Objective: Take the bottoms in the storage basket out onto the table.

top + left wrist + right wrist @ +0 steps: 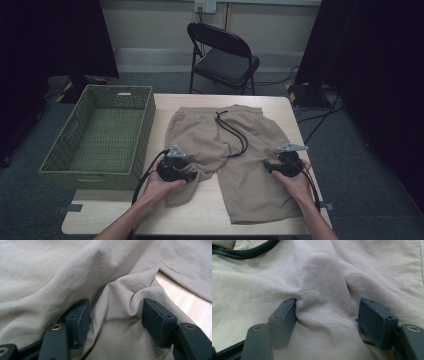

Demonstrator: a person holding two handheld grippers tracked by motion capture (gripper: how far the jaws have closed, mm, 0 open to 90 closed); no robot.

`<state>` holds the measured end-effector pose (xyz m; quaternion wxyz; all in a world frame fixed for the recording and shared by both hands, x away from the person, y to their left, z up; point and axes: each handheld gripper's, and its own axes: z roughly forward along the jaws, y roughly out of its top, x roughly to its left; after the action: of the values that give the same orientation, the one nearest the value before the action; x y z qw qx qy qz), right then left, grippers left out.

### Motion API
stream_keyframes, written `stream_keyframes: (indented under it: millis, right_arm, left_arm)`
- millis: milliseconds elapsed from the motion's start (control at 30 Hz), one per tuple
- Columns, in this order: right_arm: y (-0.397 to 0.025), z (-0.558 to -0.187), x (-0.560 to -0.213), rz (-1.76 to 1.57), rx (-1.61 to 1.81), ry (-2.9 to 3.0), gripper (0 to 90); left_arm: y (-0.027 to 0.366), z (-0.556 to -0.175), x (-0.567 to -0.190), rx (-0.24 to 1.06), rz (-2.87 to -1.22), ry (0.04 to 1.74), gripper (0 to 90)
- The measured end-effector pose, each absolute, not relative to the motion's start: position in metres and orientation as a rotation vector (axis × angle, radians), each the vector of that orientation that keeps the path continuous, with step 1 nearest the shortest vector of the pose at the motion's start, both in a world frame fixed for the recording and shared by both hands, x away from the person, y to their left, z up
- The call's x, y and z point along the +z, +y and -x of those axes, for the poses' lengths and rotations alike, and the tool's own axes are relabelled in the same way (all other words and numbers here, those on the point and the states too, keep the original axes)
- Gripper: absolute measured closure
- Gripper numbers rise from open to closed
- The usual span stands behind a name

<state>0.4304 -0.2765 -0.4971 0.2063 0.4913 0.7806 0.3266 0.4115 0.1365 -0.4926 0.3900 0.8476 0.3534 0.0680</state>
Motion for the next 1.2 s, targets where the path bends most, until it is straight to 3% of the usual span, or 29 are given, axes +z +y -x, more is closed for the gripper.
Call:
stream_keyframes:
  millis: [300, 467, 533, 633, 733, 867, 967, 1000, 1100, 1200]
  right_arm:
    - [-0.279, -0.424, -0.489, -1.378, 0.903, 2.171, 29.2]
    - [-0.261, -0.414, -0.474, -1.330, 1.045, 2.164, 30.7]
    - [-0.252, -0.413, -0.474, -1.301, 1.056, 2.190, 30.9]
    - [-0.240, -0.412, -0.476, -1.291, 1.081, 2.222, 31.0]
    - [-0.231, -0.412, -0.479, -1.279, 1.081, 2.255, 31.0]
    - [-0.221, -0.410, -0.482, -1.246, 1.088, 2.296, 30.9]
    - [-0.212, -0.409, -0.483, -1.224, 1.090, 2.326, 30.7]
    - [-0.209, -0.409, -0.484, -1.208, 1.083, 2.343, 30.7]
    - [-0.201, -0.408, -0.488, -1.174, 1.044, 2.372, 31.1]
    - [-0.200, -0.409, -0.492, -1.173, 1.025, 2.386, 31.2]
  left_arm:
    - [0.147, -0.401, -0.465, 0.202, -2.061, 0.864, 40.6]
    - [0.134, -0.397, -0.458, 0.178, -2.061, 0.769, 63.7]
    - [0.123, -0.396, -0.460, 0.147, -2.081, 0.736, 67.5]
    - [0.107, -0.393, -0.466, 0.120, -2.130, 0.697, 63.2]
    - [0.098, -0.393, -0.474, 0.117, -2.176, 0.715, 48.6]
    - [0.091, -0.394, -0.484, 0.222, -2.273, 0.737, 44.4]
    - [0.091, -0.394, -0.489, 0.299, -2.301, 0.722, 54.2]
    - [0.091, -0.395, -0.487, 0.297, -2.310, 0.711, 65.3]
    - [0.094, -0.394, -0.482, 0.238, -2.286, 0.681, 85.5]
    - [0.099, -0.392, -0.473, 0.157, -2.213, 0.655, 87.4]
